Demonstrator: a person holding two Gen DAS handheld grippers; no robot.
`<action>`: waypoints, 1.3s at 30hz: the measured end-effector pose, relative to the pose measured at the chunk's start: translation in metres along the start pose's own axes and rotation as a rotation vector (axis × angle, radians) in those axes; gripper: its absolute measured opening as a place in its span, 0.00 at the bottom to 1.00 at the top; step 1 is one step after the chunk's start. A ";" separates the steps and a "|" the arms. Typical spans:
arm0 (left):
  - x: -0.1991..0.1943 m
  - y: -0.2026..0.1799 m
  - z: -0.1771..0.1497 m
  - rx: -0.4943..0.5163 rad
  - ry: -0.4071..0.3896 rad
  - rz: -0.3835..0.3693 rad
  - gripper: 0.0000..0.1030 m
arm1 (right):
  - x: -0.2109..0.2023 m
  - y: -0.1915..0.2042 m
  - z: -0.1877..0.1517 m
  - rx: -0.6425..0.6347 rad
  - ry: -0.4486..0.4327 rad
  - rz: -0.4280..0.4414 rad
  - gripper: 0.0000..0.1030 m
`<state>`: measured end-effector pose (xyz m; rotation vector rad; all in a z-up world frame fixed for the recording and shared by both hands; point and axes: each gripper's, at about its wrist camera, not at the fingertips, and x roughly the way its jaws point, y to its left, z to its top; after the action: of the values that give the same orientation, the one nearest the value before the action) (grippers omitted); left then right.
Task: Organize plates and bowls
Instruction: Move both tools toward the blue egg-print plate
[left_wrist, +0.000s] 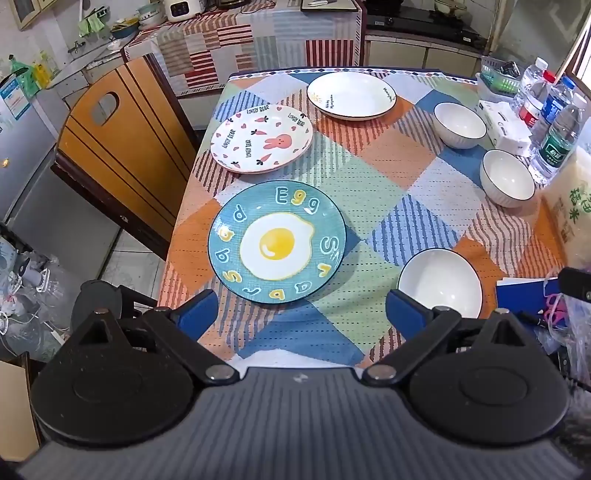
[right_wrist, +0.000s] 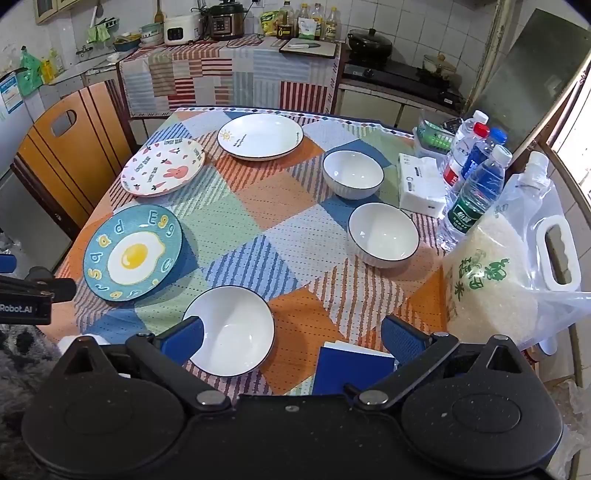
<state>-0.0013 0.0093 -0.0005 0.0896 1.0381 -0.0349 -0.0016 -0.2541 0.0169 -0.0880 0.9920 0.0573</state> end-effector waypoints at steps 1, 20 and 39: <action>0.000 0.000 0.000 0.001 0.000 0.002 0.96 | 0.001 0.000 -0.002 0.001 -0.016 -0.001 1.00; 0.005 0.000 -0.010 -0.016 -0.067 0.025 0.96 | 0.000 -0.004 -0.013 0.003 -0.095 -0.048 1.00; -0.005 -0.003 -0.020 0.028 -0.161 -0.021 0.96 | 0.006 -0.006 -0.019 0.002 -0.065 -0.016 1.00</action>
<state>-0.0208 0.0085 -0.0064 0.0999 0.8783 -0.0748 -0.0138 -0.2620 0.0019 -0.0921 0.9262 0.0444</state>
